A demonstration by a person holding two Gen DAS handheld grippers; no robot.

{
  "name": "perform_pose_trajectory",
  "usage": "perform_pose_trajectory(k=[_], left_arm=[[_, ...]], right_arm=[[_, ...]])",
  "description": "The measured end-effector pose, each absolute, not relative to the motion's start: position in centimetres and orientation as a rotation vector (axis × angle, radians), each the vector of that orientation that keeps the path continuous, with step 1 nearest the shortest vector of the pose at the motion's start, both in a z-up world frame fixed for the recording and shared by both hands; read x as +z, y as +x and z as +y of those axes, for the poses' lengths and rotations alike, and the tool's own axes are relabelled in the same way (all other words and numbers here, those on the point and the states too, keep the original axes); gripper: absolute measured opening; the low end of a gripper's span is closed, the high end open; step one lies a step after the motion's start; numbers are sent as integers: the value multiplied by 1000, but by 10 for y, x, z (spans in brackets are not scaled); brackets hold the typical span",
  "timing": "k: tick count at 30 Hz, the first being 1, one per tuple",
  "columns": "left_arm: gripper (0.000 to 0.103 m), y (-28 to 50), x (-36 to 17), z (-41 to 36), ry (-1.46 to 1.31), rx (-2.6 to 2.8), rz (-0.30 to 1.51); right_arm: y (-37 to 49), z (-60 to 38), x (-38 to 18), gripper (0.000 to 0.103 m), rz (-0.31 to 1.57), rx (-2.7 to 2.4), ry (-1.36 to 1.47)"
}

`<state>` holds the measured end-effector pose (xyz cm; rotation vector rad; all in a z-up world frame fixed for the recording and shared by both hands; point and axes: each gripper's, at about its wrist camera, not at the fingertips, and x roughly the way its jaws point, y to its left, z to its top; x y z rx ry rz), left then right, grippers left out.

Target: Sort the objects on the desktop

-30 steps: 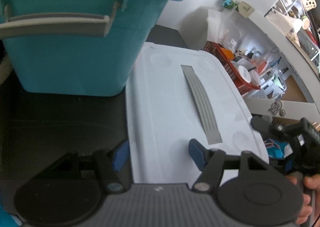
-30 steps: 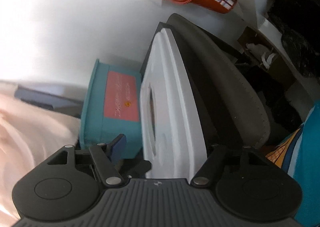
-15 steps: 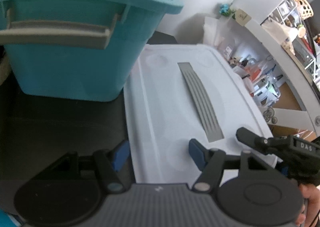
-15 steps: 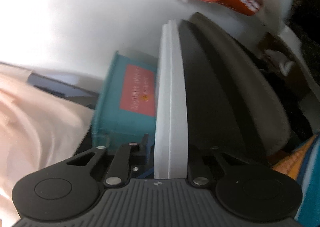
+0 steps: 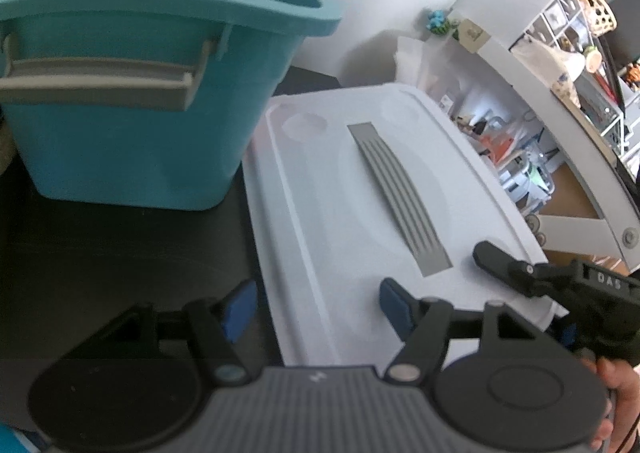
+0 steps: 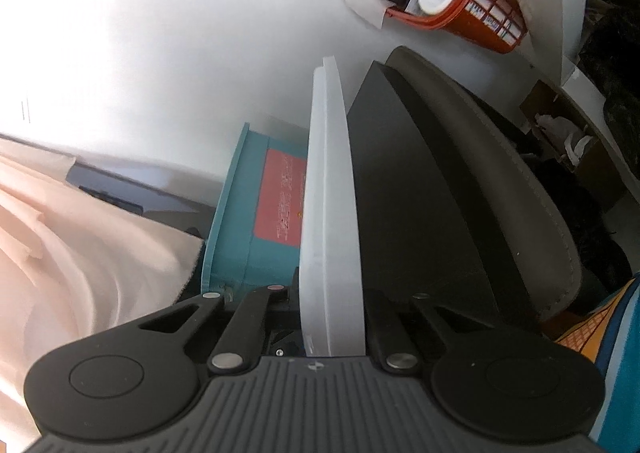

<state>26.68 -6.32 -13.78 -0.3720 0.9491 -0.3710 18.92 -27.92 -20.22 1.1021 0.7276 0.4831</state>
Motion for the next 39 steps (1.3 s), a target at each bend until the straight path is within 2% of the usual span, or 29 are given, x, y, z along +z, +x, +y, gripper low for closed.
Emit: perform_pose_trajectory(k=[16,39], left_arm=[[80,259,-120,-59,-366,-398,919],[84,238,-83,-27,-391,-419,819]], right_arm=[[181,-293,-199,9,627,439,1190],[162,-293,-190,9,566,431,1231]])
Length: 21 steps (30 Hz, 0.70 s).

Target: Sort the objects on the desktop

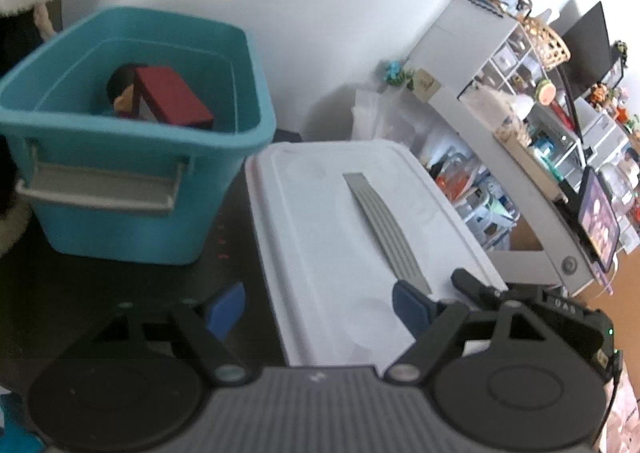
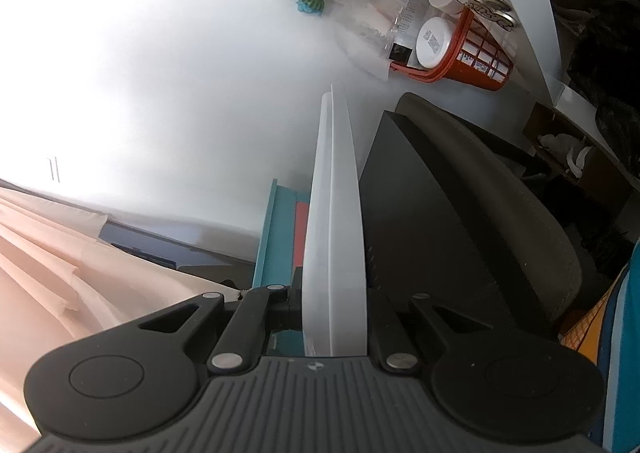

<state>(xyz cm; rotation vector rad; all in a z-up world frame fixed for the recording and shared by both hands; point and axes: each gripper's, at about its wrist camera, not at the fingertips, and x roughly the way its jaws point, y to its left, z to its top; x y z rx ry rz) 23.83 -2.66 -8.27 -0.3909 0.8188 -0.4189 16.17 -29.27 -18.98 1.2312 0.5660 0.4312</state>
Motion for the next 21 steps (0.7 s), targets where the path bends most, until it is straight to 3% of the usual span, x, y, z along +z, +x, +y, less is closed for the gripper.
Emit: perform_pose_trajectory(k=[21], left_arm=[[95,234,-64,-22,-475,-438,769]], right_arm=[[146,-293,-166,9,409,501,1315]])
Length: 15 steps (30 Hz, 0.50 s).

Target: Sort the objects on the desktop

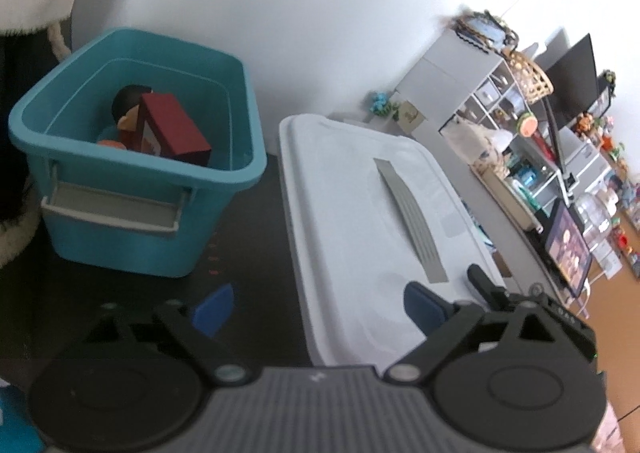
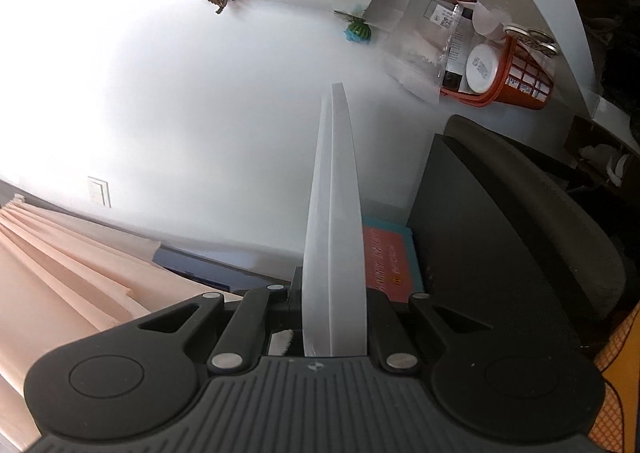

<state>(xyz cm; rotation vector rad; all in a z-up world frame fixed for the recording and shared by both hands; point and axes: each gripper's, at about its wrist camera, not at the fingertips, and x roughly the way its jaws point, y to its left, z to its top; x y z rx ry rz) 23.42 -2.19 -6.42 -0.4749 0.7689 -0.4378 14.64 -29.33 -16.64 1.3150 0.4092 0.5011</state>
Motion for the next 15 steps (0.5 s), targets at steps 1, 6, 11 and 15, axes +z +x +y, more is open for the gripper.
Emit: perform_pose_trajectory(k=[1,6,11,15], left_arm=[[95,235,-64,-22,-485,-442,769],[95,237,-67,-24,-501,-456,773],[95,240,-72,-29,-499,-467,785],[94,240,-74,-34,-491,-482,793]], right_arm=[[147,-293,-167,9,405,504,1323],[152,-292,-172,9,397,527,1353],[156,-290,-175,9,399,558,1369],[157,-288,-175,9,397,583,1376]])
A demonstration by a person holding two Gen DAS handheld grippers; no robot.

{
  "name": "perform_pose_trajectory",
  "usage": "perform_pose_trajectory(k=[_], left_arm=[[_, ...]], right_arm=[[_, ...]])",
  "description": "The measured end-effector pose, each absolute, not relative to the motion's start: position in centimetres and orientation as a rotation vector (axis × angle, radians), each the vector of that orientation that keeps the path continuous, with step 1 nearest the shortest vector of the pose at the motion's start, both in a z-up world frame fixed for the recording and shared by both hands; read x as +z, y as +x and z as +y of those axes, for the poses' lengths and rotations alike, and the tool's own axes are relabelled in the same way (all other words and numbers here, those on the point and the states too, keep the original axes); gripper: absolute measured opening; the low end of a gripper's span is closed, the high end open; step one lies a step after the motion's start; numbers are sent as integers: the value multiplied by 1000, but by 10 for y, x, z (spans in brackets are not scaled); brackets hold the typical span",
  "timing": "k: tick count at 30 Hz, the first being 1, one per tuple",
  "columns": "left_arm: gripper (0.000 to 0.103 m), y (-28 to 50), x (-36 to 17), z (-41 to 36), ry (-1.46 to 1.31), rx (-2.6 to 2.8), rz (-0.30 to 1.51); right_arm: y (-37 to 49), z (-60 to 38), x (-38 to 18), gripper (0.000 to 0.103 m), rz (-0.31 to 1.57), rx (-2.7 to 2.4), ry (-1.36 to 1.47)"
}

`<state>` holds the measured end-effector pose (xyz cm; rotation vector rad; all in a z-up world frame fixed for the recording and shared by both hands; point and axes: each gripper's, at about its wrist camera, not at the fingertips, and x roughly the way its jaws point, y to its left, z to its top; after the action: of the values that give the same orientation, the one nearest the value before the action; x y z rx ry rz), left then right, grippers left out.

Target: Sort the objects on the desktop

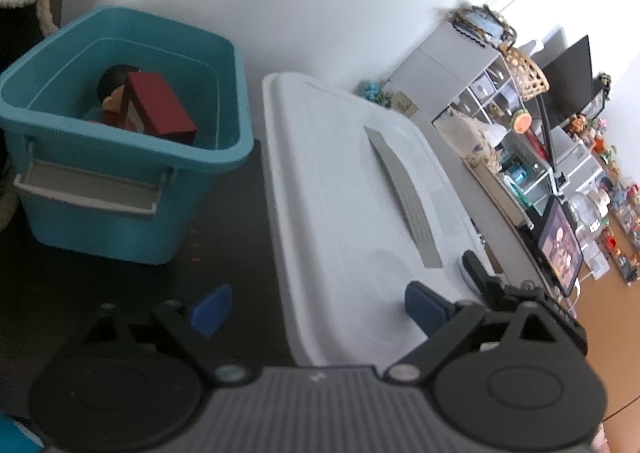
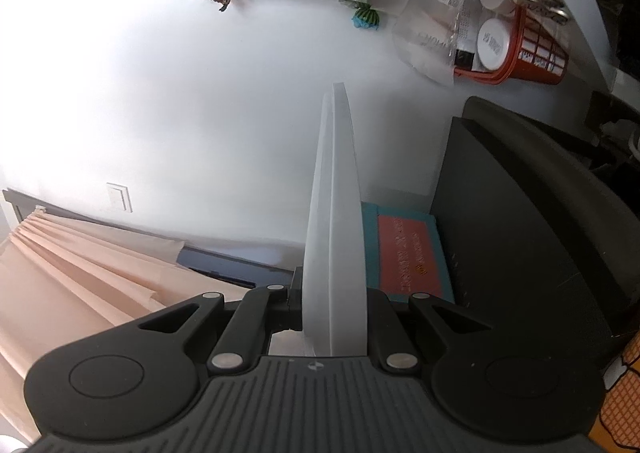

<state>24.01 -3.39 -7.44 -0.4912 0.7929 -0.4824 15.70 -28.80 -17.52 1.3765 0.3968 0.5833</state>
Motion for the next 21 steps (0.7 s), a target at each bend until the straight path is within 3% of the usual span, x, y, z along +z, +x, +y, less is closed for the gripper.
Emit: perform_pose_trajectory(k=[7,21], left_arm=[[86,239,-70,-39,-465,-489,775],[84,237,-66,-34,-469,-493,735]], right_arm=[[162,-283,-171,9,406,589,1344],[162,-277,-153,9,375,593,1300]])
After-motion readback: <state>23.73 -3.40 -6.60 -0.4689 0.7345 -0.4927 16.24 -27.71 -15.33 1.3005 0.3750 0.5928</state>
